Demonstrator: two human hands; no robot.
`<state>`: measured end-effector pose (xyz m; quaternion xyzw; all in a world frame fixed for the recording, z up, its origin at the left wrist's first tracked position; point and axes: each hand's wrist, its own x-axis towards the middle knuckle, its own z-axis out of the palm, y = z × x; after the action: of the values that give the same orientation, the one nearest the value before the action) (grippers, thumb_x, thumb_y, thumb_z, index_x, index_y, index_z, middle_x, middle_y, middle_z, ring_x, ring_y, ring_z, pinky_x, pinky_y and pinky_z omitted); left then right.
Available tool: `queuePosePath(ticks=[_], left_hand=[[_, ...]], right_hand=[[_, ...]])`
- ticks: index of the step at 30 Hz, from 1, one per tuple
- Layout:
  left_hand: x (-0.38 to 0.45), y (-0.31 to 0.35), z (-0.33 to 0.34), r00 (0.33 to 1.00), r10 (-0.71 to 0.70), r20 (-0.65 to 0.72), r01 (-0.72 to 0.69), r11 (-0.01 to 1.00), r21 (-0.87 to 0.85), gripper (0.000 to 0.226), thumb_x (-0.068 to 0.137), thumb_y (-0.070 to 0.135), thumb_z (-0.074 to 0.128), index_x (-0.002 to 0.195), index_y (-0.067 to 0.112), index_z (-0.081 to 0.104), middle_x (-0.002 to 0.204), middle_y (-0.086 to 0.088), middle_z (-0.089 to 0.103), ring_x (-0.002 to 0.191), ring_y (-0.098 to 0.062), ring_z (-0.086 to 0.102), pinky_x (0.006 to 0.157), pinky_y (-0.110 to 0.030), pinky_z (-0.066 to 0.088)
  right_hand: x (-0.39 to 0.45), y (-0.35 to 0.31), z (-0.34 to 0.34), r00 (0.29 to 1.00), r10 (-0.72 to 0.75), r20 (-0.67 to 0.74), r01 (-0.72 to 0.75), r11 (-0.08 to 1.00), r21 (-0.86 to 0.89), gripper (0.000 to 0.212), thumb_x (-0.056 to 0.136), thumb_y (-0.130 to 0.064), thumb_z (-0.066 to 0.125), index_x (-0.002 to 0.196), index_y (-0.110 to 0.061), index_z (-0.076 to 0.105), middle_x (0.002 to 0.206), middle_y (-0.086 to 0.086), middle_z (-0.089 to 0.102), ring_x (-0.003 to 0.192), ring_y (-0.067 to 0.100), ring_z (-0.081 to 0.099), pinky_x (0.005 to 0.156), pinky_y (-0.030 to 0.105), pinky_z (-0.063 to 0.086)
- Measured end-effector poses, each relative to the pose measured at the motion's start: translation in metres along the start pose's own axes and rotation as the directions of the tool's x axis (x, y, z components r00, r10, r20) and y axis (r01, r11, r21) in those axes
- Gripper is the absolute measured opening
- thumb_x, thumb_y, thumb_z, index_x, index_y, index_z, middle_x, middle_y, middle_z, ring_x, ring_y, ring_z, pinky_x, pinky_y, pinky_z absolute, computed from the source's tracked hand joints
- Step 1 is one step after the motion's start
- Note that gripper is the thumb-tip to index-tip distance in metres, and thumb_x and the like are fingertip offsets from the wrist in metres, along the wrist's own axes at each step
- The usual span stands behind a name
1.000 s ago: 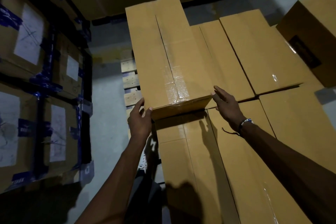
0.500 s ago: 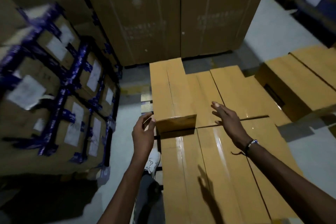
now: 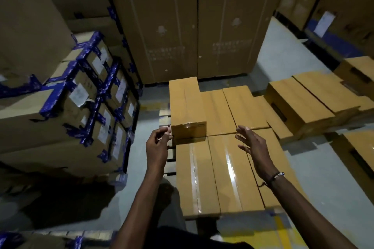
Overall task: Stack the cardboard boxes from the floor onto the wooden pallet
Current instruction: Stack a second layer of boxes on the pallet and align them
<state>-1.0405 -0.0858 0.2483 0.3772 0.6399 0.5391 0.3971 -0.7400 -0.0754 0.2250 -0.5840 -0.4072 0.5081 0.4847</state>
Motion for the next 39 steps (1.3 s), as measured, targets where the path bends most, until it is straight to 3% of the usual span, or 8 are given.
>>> queuePosePath(ticks=[5, 12, 21, 26, 31, 39], left_hand=[[-0.031, 0.007, -0.01, 0.996, 0.021, 0.082, -0.018, 0.999, -0.035, 0.016, 0.104, 0.02, 0.062, 0.118, 0.019, 0.071, 0.106, 0.004, 0.078, 0.097, -0.017, 0.075, 0.078, -0.032, 0.06], [-0.064, 0.009, -0.008, 0.965, 0.033, 0.261, -0.015, 0.997, -0.071, 0.018, 0.104, 0.018, 0.062, 0.119, 0.013, 0.069, 0.104, -0.001, 0.079, 0.094, -0.019, 0.074, 0.078, -0.037, 0.057], [-0.149, 0.011, 0.026, 0.849, 0.001, 0.529, 0.041, 0.997, -0.067, 0.016, 0.104, 0.023, 0.061, 0.117, 0.024, 0.071, 0.105, 0.005, 0.077, 0.099, -0.017, 0.073, 0.081, -0.037, 0.055], [-0.206, 0.017, 0.07, 0.788, -0.006, 0.616, 0.04, 0.998, -0.041, 0.016, 0.105, 0.016, 0.059, 0.116, 0.019, 0.07, 0.102, 0.001, 0.078, 0.094, -0.016, 0.073, 0.078, -0.036, 0.056], [-0.256, 0.017, 0.134, 0.771, -0.007, 0.637, 0.023, 1.0, -0.016, 0.016, 0.106, 0.016, 0.058, 0.116, 0.018, 0.071, 0.098, 0.002, 0.078, 0.094, -0.019, 0.072, 0.082, -0.039, 0.057], [-0.327, 0.022, 0.269, 0.801, -0.012, 0.598, 0.046, 0.998, -0.042, 0.014, 0.104, 0.018, 0.061, 0.114, 0.019, 0.071, 0.099, 0.0, 0.078, 0.089, -0.016, 0.072, 0.078, -0.036, 0.056]], right_hand=[[-0.058, 0.005, -0.02, 0.993, 0.022, -0.118, -0.014, 0.997, 0.073, 0.042, 0.107, -0.048, 0.043, 0.135, -0.025, 0.064, 0.13, -0.008, 0.07, 0.122, 0.011, 0.064, 0.104, 0.044, 0.051], [-0.135, 0.01, -0.039, 0.946, -0.009, -0.324, 0.053, 0.99, 0.128, 0.042, 0.106, -0.046, 0.048, 0.135, -0.022, 0.066, 0.126, -0.008, 0.072, 0.12, 0.01, 0.066, 0.101, 0.041, 0.053], [-0.268, 0.024, -0.091, 0.823, 0.027, -0.568, 0.09, 0.98, 0.178, 0.039, 0.108, -0.041, 0.046, 0.133, -0.019, 0.067, 0.126, -0.007, 0.072, 0.118, 0.009, 0.067, 0.106, 0.045, 0.052], [-0.32, 0.044, -0.15, 0.752, 0.048, -0.658, 0.122, 0.97, 0.21, 0.039, 0.108, -0.042, 0.046, 0.134, -0.021, 0.066, 0.127, -0.011, 0.072, 0.12, 0.008, 0.066, 0.108, 0.049, 0.049], [-0.344, 0.059, -0.224, 0.71, 0.044, -0.703, 0.166, 0.96, 0.227, 0.042, 0.107, -0.042, 0.045, 0.136, -0.019, 0.064, 0.129, -0.009, 0.071, 0.121, 0.009, 0.065, 0.107, 0.05, 0.049], [-0.331, 0.057, -0.368, 0.724, 0.055, -0.688, 0.153, 0.959, 0.238, 0.038, 0.107, -0.039, 0.046, 0.133, -0.02, 0.066, 0.127, -0.007, 0.072, 0.118, 0.01, 0.067, 0.103, 0.043, 0.05]])
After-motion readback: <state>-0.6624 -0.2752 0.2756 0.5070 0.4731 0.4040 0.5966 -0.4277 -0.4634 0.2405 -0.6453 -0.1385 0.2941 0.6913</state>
